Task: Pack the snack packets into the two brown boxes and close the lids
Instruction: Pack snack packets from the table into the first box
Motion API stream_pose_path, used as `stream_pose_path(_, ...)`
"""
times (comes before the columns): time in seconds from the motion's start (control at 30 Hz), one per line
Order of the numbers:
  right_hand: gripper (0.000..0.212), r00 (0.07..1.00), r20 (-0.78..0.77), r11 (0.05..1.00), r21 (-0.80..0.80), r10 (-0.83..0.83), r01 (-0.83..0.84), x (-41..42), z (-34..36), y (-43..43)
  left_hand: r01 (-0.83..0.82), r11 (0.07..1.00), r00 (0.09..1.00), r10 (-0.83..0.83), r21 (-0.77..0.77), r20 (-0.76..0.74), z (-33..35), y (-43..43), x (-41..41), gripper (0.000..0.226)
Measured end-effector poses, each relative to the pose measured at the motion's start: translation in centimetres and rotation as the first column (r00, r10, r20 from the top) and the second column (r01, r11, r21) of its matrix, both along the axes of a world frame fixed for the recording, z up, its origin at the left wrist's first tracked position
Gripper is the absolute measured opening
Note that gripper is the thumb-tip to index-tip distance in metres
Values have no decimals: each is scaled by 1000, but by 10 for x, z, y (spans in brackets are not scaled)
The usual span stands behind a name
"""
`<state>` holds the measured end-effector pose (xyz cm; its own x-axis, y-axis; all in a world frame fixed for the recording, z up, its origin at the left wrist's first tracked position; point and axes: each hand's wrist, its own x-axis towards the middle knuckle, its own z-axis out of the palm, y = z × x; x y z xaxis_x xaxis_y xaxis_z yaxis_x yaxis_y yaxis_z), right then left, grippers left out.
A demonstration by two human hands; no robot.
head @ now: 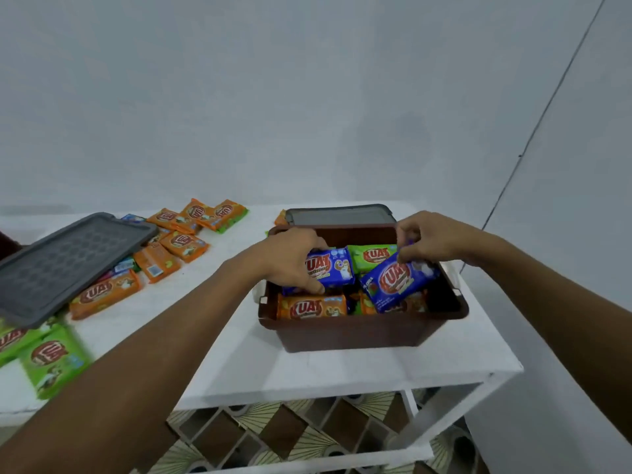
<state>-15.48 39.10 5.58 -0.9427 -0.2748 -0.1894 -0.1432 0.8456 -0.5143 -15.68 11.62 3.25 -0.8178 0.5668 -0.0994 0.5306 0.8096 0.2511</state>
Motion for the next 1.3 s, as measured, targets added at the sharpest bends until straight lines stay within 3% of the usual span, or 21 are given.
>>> stream_pose_path(0.1, 11, 981, -116, 949, 293, 156, -116, 7, -9, 4, 42, 994, 996, -34, -97, 83, -10, 10, 8, 74)
stream_pose_path(0.13, 8, 973, -103, 929, 332, 208, -164, 11, -11, 6, 52, 994, 990, -39, -92, 137, -13, 12, 10, 68)
stream_pose_path(0.2, 24, 952, -36, 863, 434, 304, -260, 13, -17, 6, 47, 998, 969, -37, -36, 246, -19, 10, 12, 55)
stream_pose_path(0.3, 23, 926, -22, 804, 505, 377, -315, 17, -31, 6, 36, 999, 968, -36, 8, 247, -24, 10, 11, 41)
stream_pose_path(0.53, 23, 885, -278, 878, 414, 373, -240, 21, -62, 12, 56, 998, 943, -59, 19, 328, -25, 5, 5, 25)
stream_pose_path(0.67, 26, 912, -272, 912, 359, 306, -198, 20, -63, 11, 26, 1000, 973, -29, 13, 229, -28, 9, 10, 30)
stream_pose_path(0.8, 27, 911, -258, 884, 425, 323, -193, 23, -64, 9, 8, 986, 998, 2, -168, 60, -34, 12, 18, 45)
stream_pose_path(1.3, 16, 927, -263, 914, 374, 268, -157, 38, -72, 6, 1, 990, 996, 11, -141, 86, -38, 7, 29, 41)
